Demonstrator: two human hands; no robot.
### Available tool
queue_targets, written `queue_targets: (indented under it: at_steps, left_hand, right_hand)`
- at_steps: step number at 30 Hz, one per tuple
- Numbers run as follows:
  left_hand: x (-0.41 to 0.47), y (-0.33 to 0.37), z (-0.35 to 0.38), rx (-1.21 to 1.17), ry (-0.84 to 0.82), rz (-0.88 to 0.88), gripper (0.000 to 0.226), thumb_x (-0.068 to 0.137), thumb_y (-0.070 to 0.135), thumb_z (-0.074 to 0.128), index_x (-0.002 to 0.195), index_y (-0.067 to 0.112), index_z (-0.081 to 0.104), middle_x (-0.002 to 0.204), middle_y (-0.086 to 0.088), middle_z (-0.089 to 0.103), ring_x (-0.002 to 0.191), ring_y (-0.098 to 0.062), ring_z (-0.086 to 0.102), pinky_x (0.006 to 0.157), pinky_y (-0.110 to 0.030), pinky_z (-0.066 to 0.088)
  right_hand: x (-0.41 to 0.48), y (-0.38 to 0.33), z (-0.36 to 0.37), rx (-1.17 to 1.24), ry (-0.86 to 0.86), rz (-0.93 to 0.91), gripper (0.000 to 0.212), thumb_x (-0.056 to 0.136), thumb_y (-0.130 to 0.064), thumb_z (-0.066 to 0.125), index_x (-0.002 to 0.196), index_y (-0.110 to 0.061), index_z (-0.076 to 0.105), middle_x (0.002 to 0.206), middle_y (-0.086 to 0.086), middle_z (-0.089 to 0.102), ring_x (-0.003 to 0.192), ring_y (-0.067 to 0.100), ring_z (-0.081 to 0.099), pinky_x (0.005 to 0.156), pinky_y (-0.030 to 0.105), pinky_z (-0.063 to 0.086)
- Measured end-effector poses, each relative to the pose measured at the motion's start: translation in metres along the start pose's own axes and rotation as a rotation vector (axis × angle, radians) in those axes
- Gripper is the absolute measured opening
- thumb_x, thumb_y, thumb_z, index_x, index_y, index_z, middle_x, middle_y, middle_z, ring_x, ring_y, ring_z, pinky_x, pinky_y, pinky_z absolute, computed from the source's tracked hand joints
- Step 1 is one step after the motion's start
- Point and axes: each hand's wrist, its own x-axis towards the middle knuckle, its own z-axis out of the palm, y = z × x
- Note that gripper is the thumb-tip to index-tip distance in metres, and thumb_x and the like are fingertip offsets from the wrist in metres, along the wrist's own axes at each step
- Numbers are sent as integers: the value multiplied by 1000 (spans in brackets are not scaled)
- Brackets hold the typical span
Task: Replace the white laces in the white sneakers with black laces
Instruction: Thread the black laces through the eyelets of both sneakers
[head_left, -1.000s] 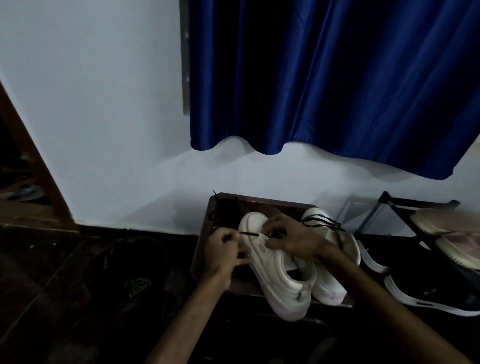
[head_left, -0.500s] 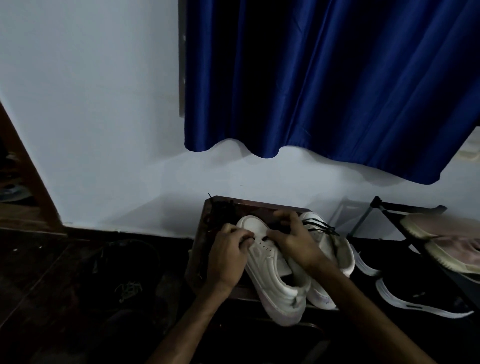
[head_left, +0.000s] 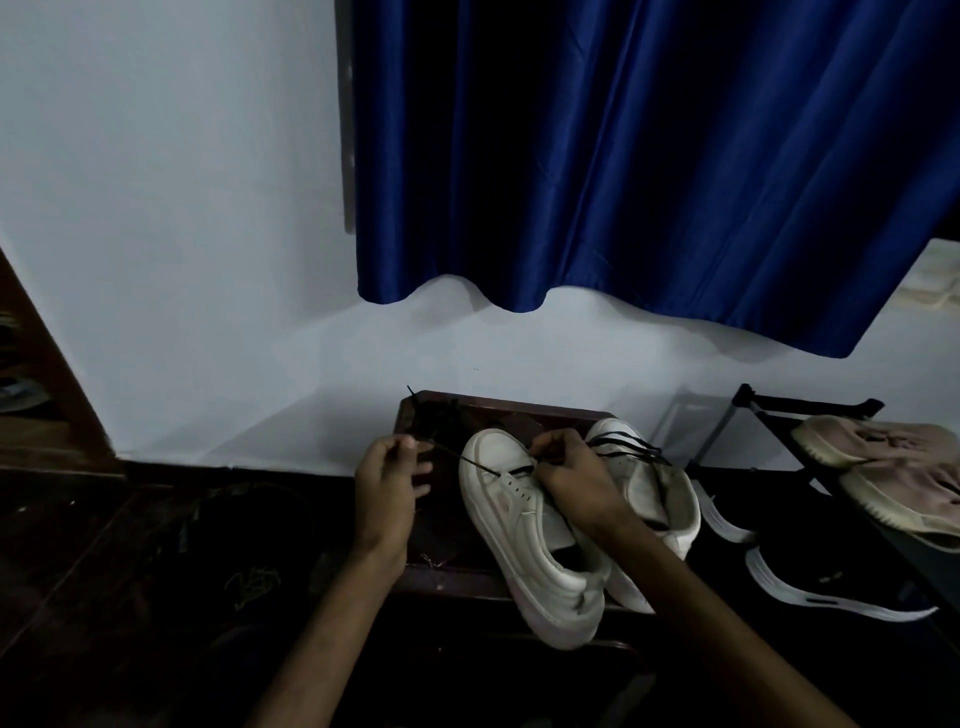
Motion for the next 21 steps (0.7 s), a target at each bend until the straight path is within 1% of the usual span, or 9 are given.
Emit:
queue_targets:
  at_steps: [2, 4, 7, 9, 10, 13, 15, 17, 21]
  left_hand:
    - [-7, 4, 10, -181, -97, -135, 17, 103, 21, 43, 92, 15, 55, 96, -2, 73, 87, -17, 69, 79, -35, 50]
    - [-8, 7, 18, -436, -118, -270, 21, 104, 19, 37, 88, 17, 51, 76, -3, 71, 72, -18, 69, 82, -36, 48]
    - [-2, 7, 21, -680, 12, -381, 23, 103, 15, 38, 84, 15, 51, 50, 3, 41, 45, -10, 42, 70, -33, 51]
    - [-3, 3, 19, -402, 11, -215, 17, 101, 18, 45, 86, 18, 53, 50, 7, 39, 42, -4, 34, 48, -20, 38]
    - [-3, -3, 17, -143, -38, -53, 10, 98, 20, 54, 88, 20, 56, 57, 6, 46, 46, -3, 38, 46, -18, 35]
    - [-13, -18, 18, 401, -395, 240, 16, 83, 18, 75, 94, 21, 64, 83, 4, 64, 74, -3, 57, 67, -19, 45]
    - [-19, -23, 22, 459, -474, 262, 18, 81, 21, 76, 94, 24, 65, 91, 10, 68, 86, -2, 61, 76, -19, 46]
    - [-21, -24, 24, 492, -416, 326, 15, 81, 26, 76, 91, 28, 65, 94, 18, 69, 91, 2, 62, 79, -22, 49]
    - [-24, -22, 24, 670, -414, 401, 10, 83, 41, 70, 89, 33, 65, 96, 30, 68, 91, 7, 63, 78, -27, 54]
  right_hand:
    - [-1, 0, 2, 12, 13, 17, 25, 80, -1, 59, 100, -16, 60, 92, -4, 64, 78, 7, 57, 70, 22, 45]
    - [-2, 0, 2, 14, 26, 28, 22, 79, -4, 60, 97, -19, 61, 88, -3, 66, 69, 6, 54, 62, 20, 42]
    - [0, 2, -1, -25, 32, 60, 17, 78, -12, 62, 92, -23, 64, 76, -7, 63, 60, 6, 50, 56, 22, 38]
    - [-1, 2, -2, -31, 40, 67, 15, 79, -15, 61, 91, -23, 66, 71, -8, 62, 58, 7, 50, 56, 23, 38]
    - [-1, 1, -2, -44, 47, 59, 15, 80, -16, 60, 91, -22, 67, 73, -6, 64, 62, 8, 53, 59, 24, 42]
    - [-2, -3, -2, -109, 60, 48, 11, 83, -24, 62, 93, -21, 67, 87, -1, 70, 81, 15, 62, 78, 32, 49]
    - [-4, -6, -3, -104, 60, 68, 12, 82, -26, 60, 90, -19, 66, 89, 3, 69, 91, 23, 64, 85, 40, 51]
    - [-3, -2, -3, -201, 45, 23, 13, 82, -17, 61, 91, -15, 70, 97, 6, 69, 103, 31, 63, 91, 43, 49]
    - [-12, -8, -11, -296, 71, -33, 15, 87, -15, 59, 81, -14, 72, 84, 6, 72, 84, 21, 65, 71, 28, 44]
